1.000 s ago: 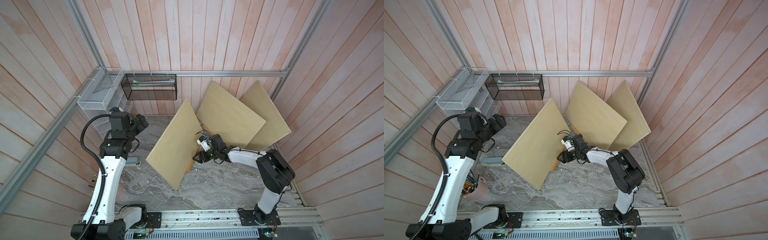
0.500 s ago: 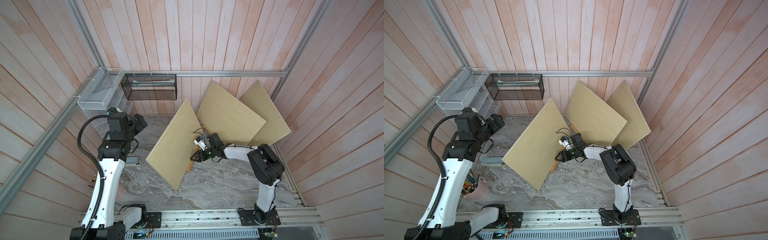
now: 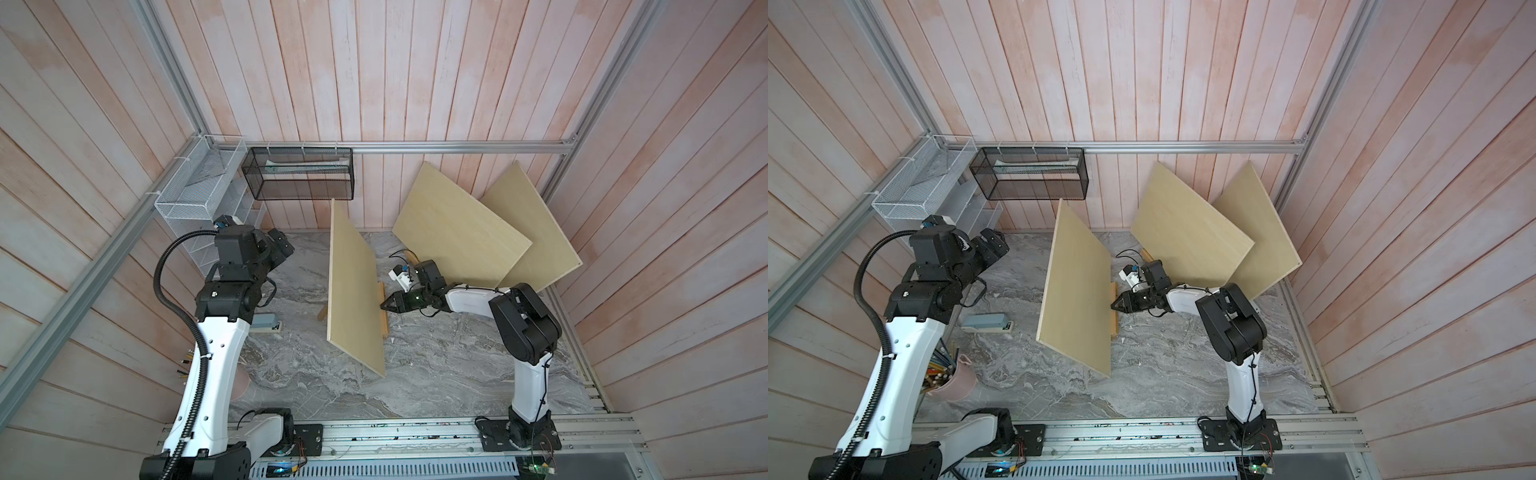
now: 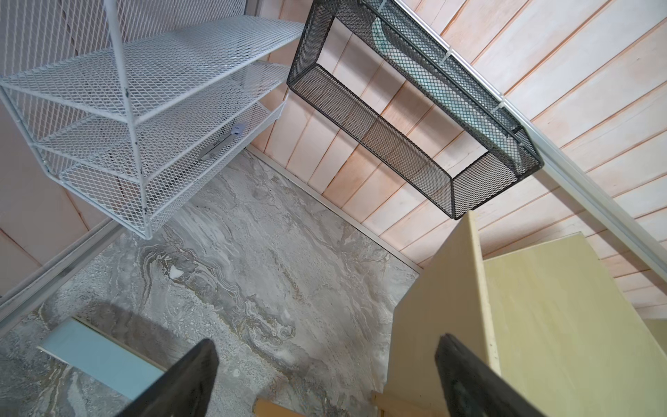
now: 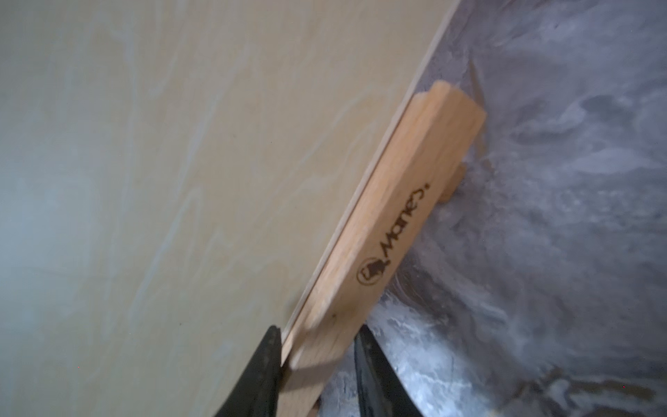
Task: Assemble the easel
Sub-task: Move the easel to the center of the board.
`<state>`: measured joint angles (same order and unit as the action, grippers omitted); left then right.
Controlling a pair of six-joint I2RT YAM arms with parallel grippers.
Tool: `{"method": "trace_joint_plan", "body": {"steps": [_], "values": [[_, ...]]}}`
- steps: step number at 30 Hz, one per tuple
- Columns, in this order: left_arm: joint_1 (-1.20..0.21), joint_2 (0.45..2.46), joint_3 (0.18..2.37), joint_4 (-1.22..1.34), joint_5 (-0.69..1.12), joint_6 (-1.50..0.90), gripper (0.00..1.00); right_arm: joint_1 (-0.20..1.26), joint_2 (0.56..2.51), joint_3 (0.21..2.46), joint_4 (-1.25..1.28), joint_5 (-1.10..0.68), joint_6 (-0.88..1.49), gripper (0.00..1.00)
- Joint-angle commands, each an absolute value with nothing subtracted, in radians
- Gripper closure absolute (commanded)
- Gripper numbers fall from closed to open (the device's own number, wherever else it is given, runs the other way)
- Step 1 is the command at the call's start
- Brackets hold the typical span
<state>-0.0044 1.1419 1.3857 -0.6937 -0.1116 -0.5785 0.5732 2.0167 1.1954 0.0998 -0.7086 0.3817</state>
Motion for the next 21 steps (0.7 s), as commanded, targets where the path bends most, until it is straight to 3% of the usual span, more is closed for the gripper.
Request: {"method": "trace_joint_plan", "body": {"steps": [1, 21], "values": [[0.002, 1.12, 1.395, -0.704, -0.134, -0.552, 0.03, 0.563, 2.065, 1.226, 0.132, -0.623, 0.39, 0.72], [0.017, 1.123, 1.376, -0.713, -0.135, -0.545, 0.02, 0.597, 2.164, 1.372, 0.092, -0.491, 0.426, 0.81]]}}
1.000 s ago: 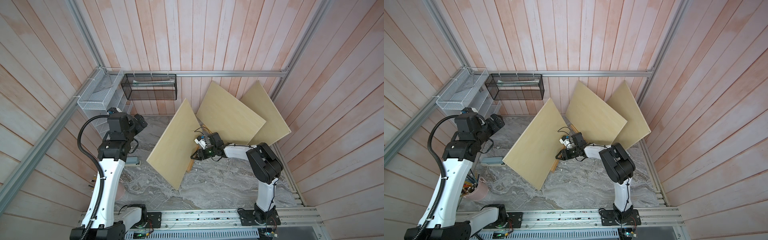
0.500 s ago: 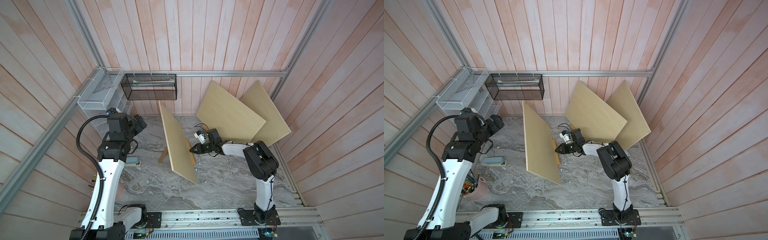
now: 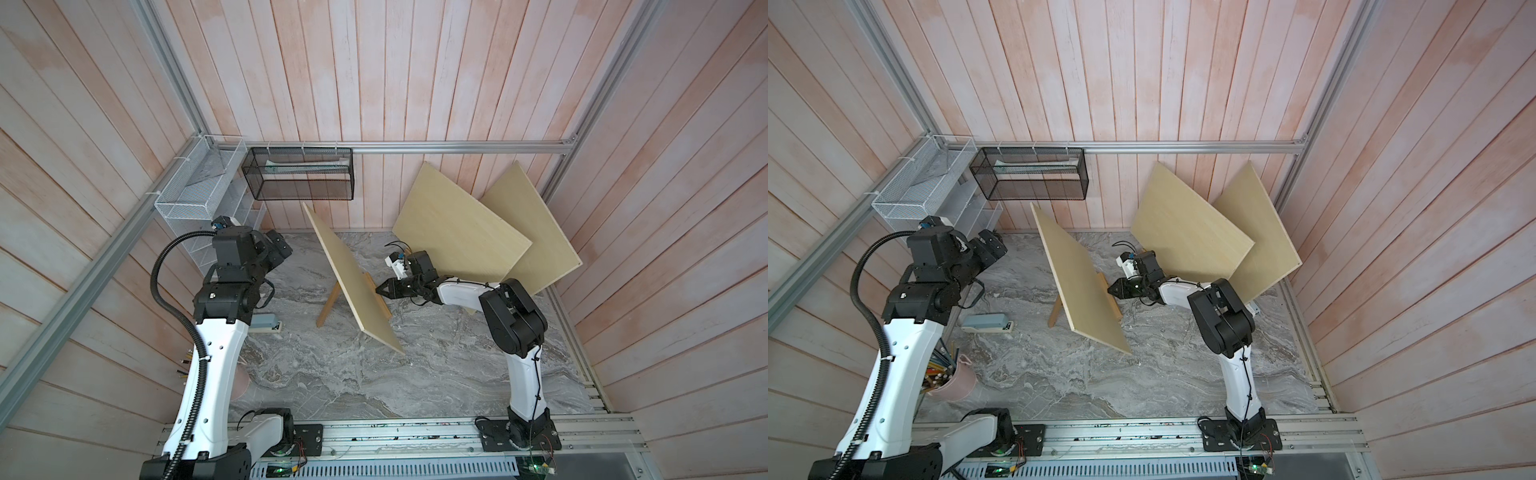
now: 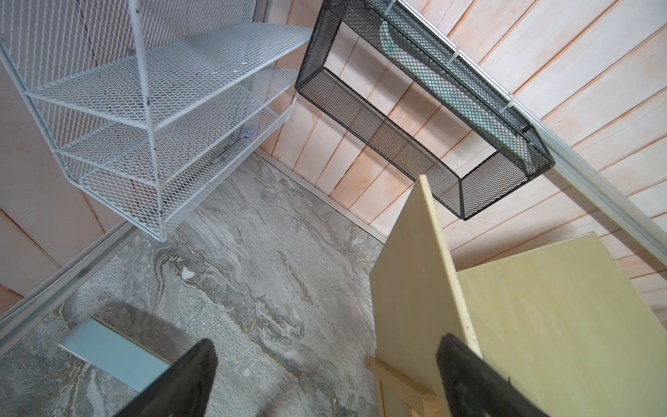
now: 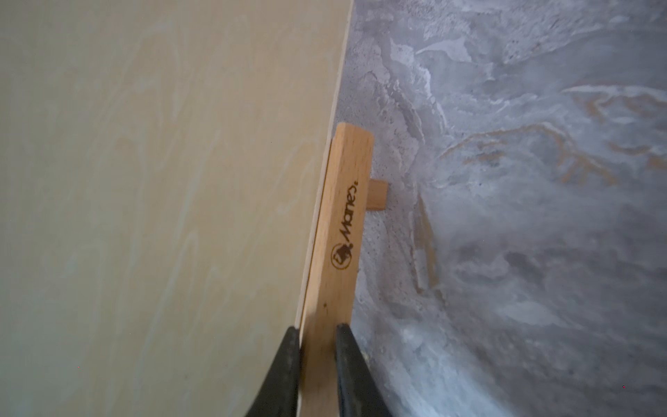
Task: Assemble the easel
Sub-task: Move the easel to the center of the board.
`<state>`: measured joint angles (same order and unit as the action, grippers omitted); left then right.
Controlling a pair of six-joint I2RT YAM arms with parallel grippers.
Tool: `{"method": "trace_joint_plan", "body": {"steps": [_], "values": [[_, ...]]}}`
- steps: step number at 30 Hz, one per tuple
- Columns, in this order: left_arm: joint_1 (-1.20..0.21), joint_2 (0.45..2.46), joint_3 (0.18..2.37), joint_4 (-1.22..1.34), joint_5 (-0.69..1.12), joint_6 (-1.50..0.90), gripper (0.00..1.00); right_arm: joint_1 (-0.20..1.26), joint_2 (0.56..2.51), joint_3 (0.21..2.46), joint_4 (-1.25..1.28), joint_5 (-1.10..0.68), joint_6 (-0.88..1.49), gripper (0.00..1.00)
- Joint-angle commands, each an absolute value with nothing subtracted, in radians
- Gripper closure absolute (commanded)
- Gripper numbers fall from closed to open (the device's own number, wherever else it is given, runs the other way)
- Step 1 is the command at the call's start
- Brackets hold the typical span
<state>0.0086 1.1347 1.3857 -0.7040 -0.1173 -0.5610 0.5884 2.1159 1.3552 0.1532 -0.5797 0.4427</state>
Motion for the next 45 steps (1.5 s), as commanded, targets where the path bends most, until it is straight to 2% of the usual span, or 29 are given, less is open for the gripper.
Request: {"method": "trace_joint_plan", "body": {"steps": [1, 6, 13, 20, 24, 32, 45], "values": [[0.017, 1.124, 1.376, -0.712, -0.133, -0.544, 0.02, 0.597, 2.169, 1.382, 0.088, -0.485, 0.423, 0.81], [0.018, 1.127, 1.357, -0.723, -0.095, -0.538, 0.02, 0.599, 2.176, 1.411, 0.078, -0.476, 0.413, 0.81], [0.0, 1.063, 1.097, -0.698, 0.169, -0.598, 0.03, 0.59, 2.116, 1.367, 0.1, -0.459, 0.397, 0.79], [-0.22, 1.059, 0.898, -0.707, 0.12, -0.608, 0.03, 0.586, 2.091, 1.319, 0.133, -0.469, 0.414, 0.79], [-0.278, 1.125, 0.863, -0.664, 0.147, -0.587, 0.03, 0.587, 2.091, 1.307, 0.145, -0.473, 0.425, 0.78], [-0.291, 1.287, 0.845, -0.467, -0.09, -0.572, 0.03, 0.588, 2.086, 1.296, 0.148, -0.489, 0.42, 0.78], [-0.285, 1.531, 0.906, -0.202, -0.075, -0.493, 0.04, 0.598, 2.139, 1.325, 0.134, -0.505, 0.413, 0.77]]}}
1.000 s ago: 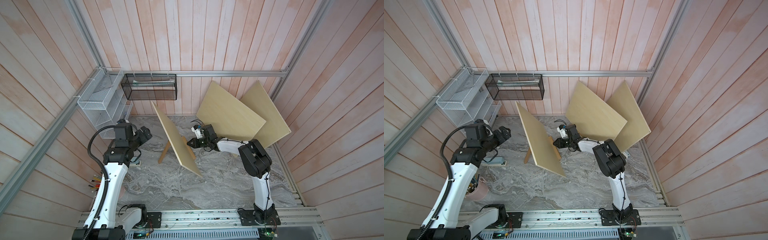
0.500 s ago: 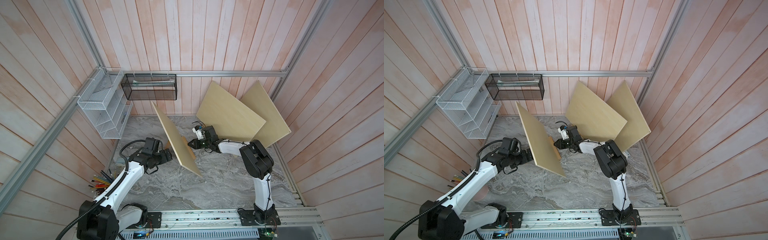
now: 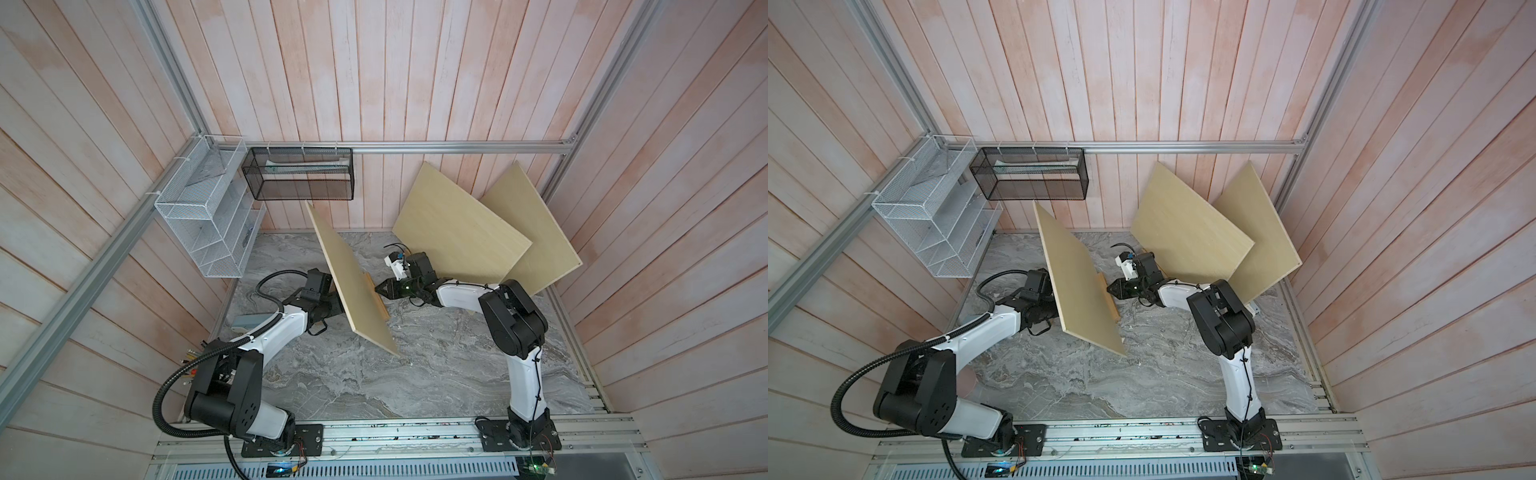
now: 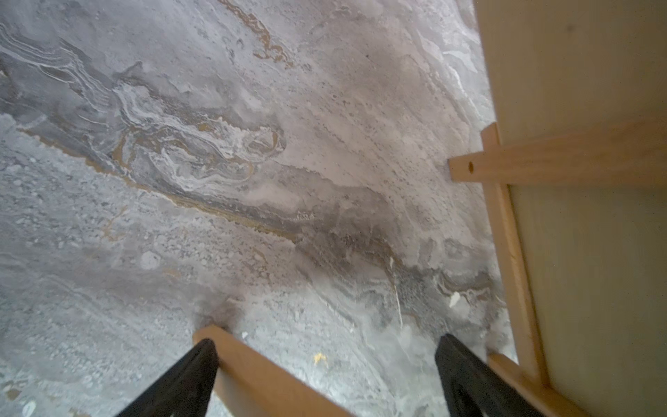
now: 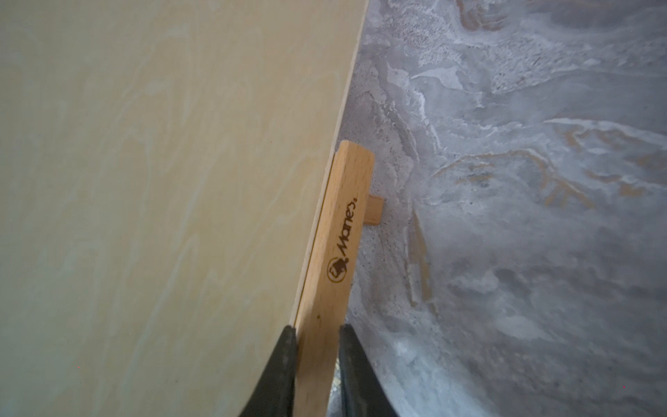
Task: Assemble the easel
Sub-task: Move the easel to the center of the board.
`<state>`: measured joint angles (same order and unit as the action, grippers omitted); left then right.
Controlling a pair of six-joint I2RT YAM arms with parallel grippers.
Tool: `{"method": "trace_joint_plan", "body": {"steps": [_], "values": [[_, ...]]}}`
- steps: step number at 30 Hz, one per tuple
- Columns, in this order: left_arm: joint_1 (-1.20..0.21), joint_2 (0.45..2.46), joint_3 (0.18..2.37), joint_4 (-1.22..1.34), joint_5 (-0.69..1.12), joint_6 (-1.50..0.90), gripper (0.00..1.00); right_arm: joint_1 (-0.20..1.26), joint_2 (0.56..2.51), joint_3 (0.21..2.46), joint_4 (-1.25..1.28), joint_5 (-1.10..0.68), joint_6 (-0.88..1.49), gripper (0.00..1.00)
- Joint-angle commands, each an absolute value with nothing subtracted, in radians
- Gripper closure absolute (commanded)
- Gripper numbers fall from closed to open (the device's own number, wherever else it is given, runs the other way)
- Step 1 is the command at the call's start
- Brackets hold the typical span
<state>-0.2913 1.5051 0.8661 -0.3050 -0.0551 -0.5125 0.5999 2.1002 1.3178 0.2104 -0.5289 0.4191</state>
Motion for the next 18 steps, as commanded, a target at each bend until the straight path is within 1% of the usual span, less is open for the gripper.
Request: {"method": "trace_joint_plan", "body": {"steps": [1, 7, 12, 18], "values": [[-0.285, 1.545, 0.912, -0.192, -0.075, -0.488, 0.04, 0.599, 2.147, 1.333, 0.135, -0.504, 0.413, 0.77], [-0.285, 1.621, 0.937, -0.12, -0.063, -0.486, 0.04, 0.602, 2.193, 1.403, 0.098, -0.479, 0.391, 0.77], [-0.285, 1.704, 0.999, -0.079, -0.063, -0.498, 0.04, 0.601, 2.235, 1.464, 0.06, -0.459, 0.367, 0.77], [-0.288, 1.866, 1.162, -0.066, -0.049, -0.51, 0.04, 0.573, 2.297, 1.583, 0.014, -0.444, 0.352, 0.76]]}}
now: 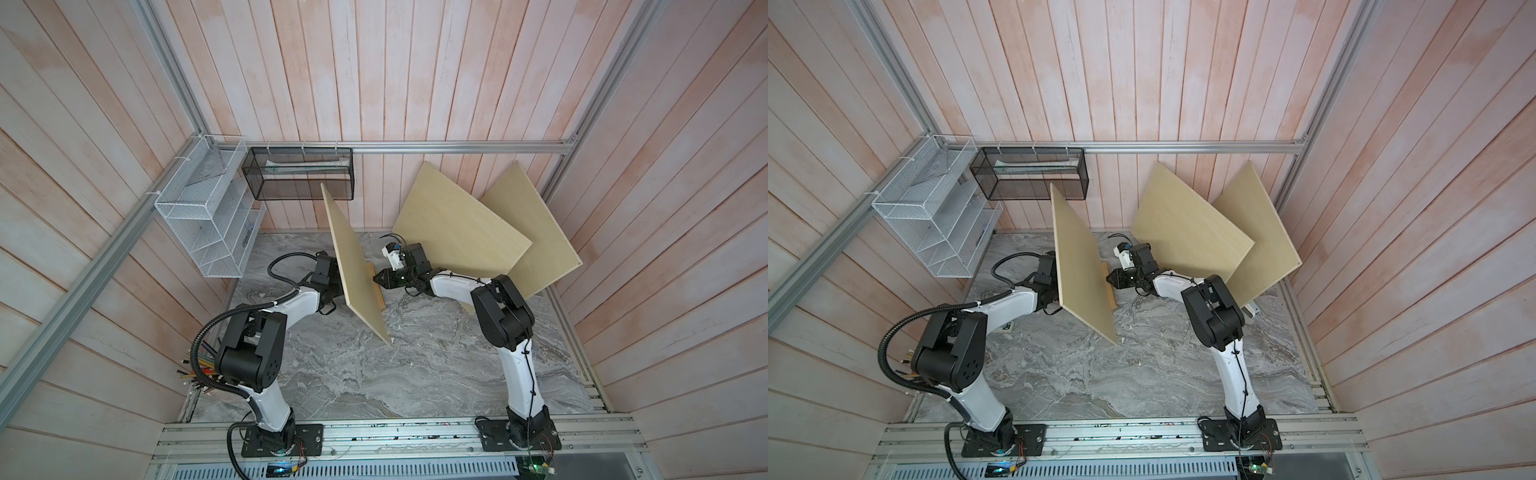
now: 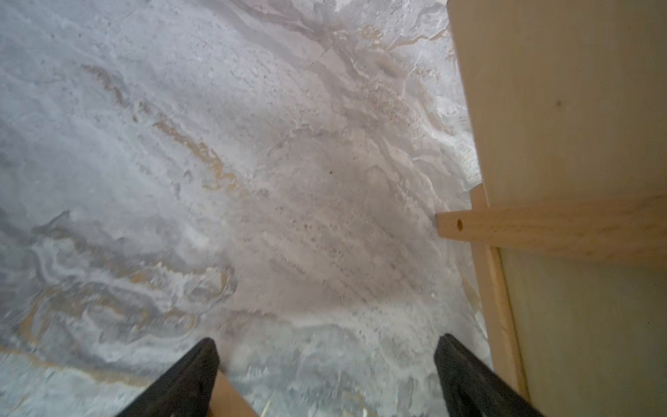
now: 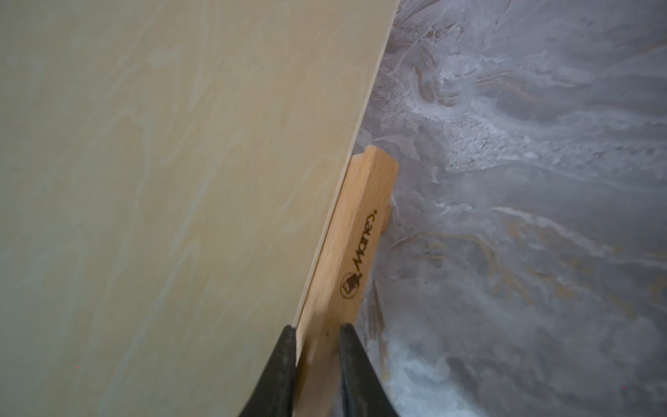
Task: Assemble the easel
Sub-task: Move the easel to the center of the board.
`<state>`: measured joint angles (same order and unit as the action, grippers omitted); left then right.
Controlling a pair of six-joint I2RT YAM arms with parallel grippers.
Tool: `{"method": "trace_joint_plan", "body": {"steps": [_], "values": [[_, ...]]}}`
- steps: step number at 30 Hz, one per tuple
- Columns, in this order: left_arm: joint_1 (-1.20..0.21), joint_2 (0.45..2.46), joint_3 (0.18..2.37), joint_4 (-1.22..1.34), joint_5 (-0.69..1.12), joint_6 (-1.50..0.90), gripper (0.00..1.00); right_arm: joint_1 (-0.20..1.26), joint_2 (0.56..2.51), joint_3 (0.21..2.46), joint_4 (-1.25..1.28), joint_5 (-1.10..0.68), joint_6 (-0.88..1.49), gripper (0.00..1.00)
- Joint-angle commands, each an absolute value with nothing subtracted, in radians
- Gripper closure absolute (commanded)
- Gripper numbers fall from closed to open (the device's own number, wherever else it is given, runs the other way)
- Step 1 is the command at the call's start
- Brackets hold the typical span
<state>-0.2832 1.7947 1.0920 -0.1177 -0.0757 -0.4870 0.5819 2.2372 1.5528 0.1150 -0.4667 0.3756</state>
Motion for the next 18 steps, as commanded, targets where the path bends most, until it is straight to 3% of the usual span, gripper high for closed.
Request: {"method": "trace_joint_plan", "body": {"steps": [1, 9, 18], "values": [[-0.291, 1.893, 1.194, -0.066, -0.052, -0.511, 0.04, 0.562, 2.306, 1.606, 0.004, -0.442, 0.355, 0.77], [-0.293, 2.035, 1.391, -0.115, -0.07, -0.528, 0.04, 0.488, 2.312, 1.733, -0.072, -0.42, 0.321, 0.75], [-0.285, 2.03, 1.395, -0.205, -0.181, -0.533, 0.04, 0.484, 2.239, 1.683, -0.107, -0.389, 0.262, 0.65]]}}
